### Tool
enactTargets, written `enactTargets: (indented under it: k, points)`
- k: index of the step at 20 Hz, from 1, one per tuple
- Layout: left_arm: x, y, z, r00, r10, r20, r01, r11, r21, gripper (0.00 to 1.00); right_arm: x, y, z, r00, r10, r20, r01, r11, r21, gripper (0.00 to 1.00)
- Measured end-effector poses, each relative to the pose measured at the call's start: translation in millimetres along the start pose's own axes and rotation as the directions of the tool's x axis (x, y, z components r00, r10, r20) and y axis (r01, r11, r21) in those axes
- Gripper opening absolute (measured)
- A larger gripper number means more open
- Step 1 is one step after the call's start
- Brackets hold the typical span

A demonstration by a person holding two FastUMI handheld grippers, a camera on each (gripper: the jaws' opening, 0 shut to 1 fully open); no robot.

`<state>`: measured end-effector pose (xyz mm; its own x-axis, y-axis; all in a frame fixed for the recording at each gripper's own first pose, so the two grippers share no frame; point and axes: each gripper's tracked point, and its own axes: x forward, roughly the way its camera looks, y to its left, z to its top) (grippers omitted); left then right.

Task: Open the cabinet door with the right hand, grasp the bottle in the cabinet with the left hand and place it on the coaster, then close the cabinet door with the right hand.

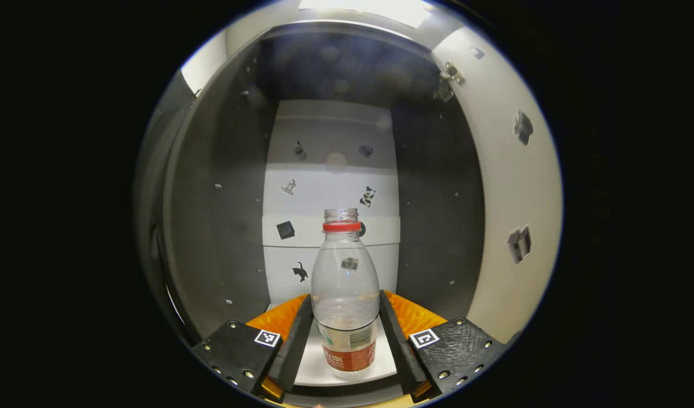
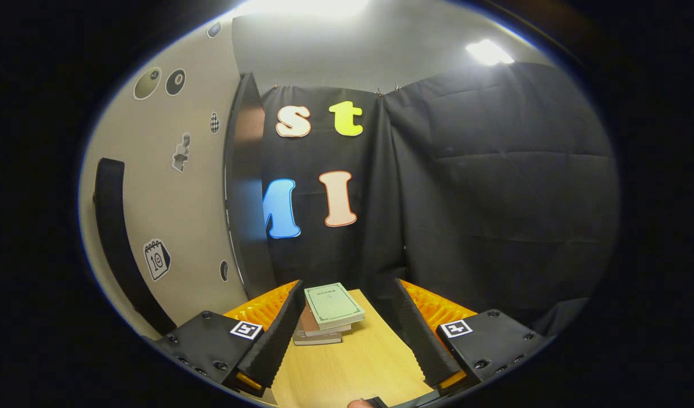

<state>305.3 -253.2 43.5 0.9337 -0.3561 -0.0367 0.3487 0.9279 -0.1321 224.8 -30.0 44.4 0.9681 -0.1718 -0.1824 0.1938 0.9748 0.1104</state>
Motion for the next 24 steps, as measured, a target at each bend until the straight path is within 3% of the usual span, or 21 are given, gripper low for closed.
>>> enactTargets:
  k: [4, 11, 24]
  points:
    - [-46.3, 14.1, 6.4, 0.998, 0.050, 0.030, -0.052, 0.998, 0.041, 0.65, -5.2, 5.7, 0.0, 0.999, 0.052, 0.006, -0.052, 0.999, 0.007, 0.98]
    - [-124.4, 44.3, -15.5, 0.989, 0.144, 0.016, -0.145, 0.989, 0.018, 0.65, -13.2, 16.0, -5.5, 0.991, 0.133, -0.003, -0.133, 0.991, 0.006, 0.98]
    - [-241.3, 84.6, -108.1, 0.964, 0.262, -0.041, -0.262, 0.965, 0.011, 0.65, -20.3, 17.5, -22.2, 0.984, 0.174, -0.023, -0.173, 0.984, 0.034, 0.98]
